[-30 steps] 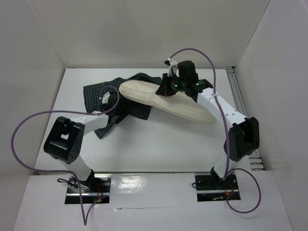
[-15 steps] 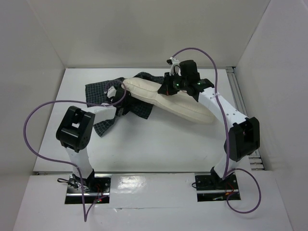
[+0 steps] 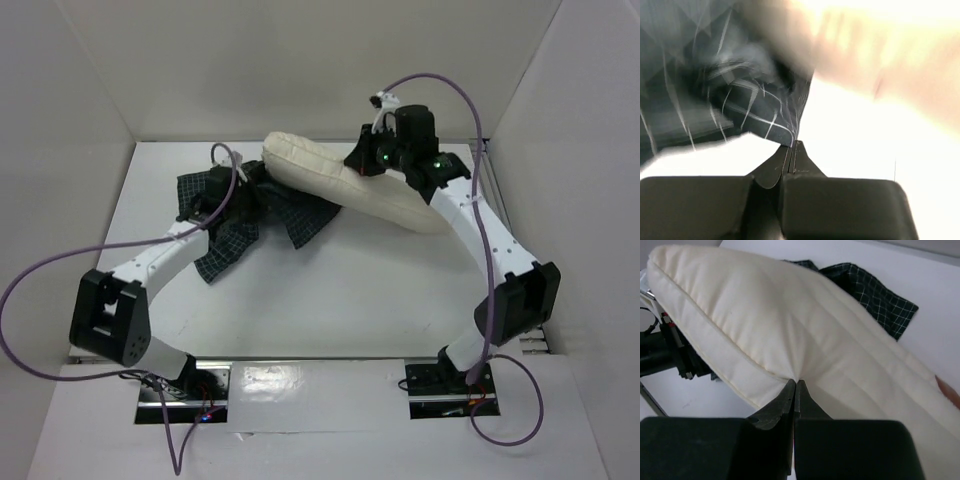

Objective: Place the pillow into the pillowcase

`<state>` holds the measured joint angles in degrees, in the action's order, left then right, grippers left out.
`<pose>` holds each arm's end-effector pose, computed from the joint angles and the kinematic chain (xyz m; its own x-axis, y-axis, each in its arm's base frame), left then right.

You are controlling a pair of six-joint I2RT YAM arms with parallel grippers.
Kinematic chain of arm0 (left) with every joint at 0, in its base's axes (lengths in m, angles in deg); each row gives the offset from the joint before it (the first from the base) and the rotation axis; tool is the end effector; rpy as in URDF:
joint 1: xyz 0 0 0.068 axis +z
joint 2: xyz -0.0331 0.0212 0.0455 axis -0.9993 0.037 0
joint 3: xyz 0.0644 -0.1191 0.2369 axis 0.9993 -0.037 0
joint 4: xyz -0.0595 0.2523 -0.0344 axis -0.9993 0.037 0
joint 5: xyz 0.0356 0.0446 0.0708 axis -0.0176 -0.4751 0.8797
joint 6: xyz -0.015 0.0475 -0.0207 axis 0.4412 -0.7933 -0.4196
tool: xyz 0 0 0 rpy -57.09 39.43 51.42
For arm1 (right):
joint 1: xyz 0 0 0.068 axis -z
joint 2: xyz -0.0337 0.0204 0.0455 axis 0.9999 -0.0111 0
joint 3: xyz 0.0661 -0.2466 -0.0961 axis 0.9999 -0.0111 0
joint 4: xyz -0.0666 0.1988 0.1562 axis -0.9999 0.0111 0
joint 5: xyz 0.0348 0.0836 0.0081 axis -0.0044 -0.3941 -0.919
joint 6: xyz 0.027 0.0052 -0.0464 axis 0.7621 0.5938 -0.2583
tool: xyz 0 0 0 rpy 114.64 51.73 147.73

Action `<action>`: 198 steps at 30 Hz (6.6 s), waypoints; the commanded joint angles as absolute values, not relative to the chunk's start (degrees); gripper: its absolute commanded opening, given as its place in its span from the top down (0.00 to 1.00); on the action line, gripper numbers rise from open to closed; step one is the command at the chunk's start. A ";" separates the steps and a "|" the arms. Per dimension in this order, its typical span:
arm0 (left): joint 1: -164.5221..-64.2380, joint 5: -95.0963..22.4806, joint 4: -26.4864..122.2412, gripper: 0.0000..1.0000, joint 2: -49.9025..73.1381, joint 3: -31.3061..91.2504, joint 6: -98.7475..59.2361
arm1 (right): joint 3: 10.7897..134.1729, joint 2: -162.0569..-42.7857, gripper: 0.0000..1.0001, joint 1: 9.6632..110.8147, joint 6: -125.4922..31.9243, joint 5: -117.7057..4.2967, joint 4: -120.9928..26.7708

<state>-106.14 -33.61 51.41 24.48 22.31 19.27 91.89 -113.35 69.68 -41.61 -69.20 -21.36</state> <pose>0.3403 -0.1159 0.2870 -0.5619 -0.6246 -0.5424 -0.0615 0.6854 -0.7255 0.3437 0.1360 0.4078 -0.4920 0.0311 -0.8701 -0.5232 0.7882 0.3240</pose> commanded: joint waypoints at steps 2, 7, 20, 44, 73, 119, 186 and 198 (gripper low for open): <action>-106.25 -44.56 50.09 1.00 14.65 5.30 18.93 | 78.72 -100.55 1.00 58.01 -41.48 -61.13 -23.96; -106.78 -43.69 52.27 1.00 8.20 -7.03 17.27 | 61.45 -92.36 1.00 55.44 -36.20 -58.39 -27.23; -105.72 -42.90 59.82 1.00 4.86 -1.68 13.85 | 95.38 -97.12 1.00 58.78 -44.11 -45.90 -15.19; -105.72 -46.23 59.82 1.00 3.54 -7.22 16.13 | 91.59 -101.50 1.00 56.23 -46.56 -19.88 -18.00; -105.72 -25.63 84.32 0.28 -6.22 7.62 10.68 | 80.23 -115.45 0.13 38.30 -31.80 -28.67 -13.96; -132.62 -1.07 89.18 0.28 32.45 28.03 -26.94 | 58.37 -111.78 1.00 60.10 -24.95 -59.35 -37.60; -111.08 -29.80 85.05 1.00 13.03 29.09 -4.70 | 61.78 -102.98 1.00 40.06 -43.40 -56.00 -20.37; -111.69 -34.99 84.61 1.00 4.77 20.65 -6.37 | 78.92 -116.34 1.00 41.38 -46.48 -55.48 -19.14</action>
